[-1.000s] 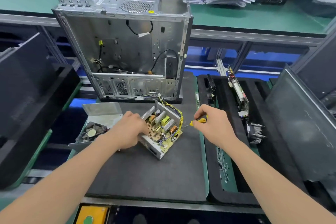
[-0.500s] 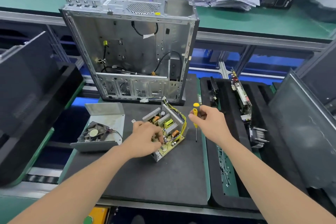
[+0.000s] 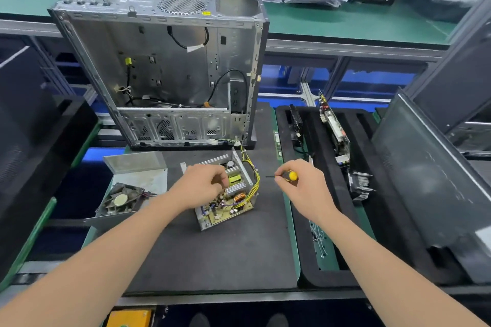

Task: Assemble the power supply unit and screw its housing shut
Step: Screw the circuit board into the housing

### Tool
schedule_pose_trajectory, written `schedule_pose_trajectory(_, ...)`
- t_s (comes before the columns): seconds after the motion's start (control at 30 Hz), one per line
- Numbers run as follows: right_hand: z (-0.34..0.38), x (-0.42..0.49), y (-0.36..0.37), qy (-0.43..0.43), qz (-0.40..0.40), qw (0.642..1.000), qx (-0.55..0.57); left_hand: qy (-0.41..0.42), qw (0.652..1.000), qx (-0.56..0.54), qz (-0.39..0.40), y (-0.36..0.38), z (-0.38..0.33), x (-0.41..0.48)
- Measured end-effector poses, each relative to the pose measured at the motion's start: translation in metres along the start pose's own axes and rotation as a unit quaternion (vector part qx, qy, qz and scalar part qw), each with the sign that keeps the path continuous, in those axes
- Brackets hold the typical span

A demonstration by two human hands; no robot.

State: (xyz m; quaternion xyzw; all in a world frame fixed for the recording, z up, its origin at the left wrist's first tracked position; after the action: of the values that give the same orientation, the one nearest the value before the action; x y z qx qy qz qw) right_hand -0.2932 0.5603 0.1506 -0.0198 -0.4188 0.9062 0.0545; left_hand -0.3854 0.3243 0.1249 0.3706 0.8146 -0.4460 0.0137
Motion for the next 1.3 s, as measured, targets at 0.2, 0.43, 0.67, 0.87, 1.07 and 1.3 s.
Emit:
schedule_pose_trajectory(0.2,-0.021,-0.039,0.037,0.057,0.039,0.998,0.001,0.063,0.998,0.001,-0.022,0.027,-0.052,0.014)
schedule_pose_trajectory(0.43,-0.03,-0.065,0.08,0.095,0.117,0.989,0.016,0.11,0.991,0.061,-0.048,0.046,-0.088,0.021)
schedule_pose_trajectory(0.67,-0.045,-0.069,0.06,0.078,0.15,0.985,0.034,0.157,0.979,0.129,-0.005,0.07,-0.124,0.037)
schedule_pose_trajectory(0.87,-0.124,-0.069,-0.019,0.195,0.034,0.98,0.008,0.174,0.972,0.152,0.048,0.119,-0.145,0.057)
schedule_pose_trajectory(1.07,-0.176,-0.071,-0.054,0.24,0.028,0.97,-0.032,0.178,0.963,0.2,0.03,0.159,-0.139,0.081)
schedule_pose_trajectory(1.3,-0.179,-0.04,-0.029,0.198,0.094,0.972,-0.088,0.176,0.96,0.216,0.0,0.175,-0.107,0.093)
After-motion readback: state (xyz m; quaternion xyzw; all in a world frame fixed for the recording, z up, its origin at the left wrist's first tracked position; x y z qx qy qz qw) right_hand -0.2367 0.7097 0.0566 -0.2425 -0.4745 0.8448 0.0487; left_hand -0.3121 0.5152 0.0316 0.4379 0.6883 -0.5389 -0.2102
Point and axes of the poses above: each hand's wrist, its own x-axis towards the middle knuckle, its own y-axis out of the palm, z = x × y, the point moved 6 cm from there along x, towards the middle knuckle, and after that the axes turned 8 degrees about z, right-handed, at the moved point
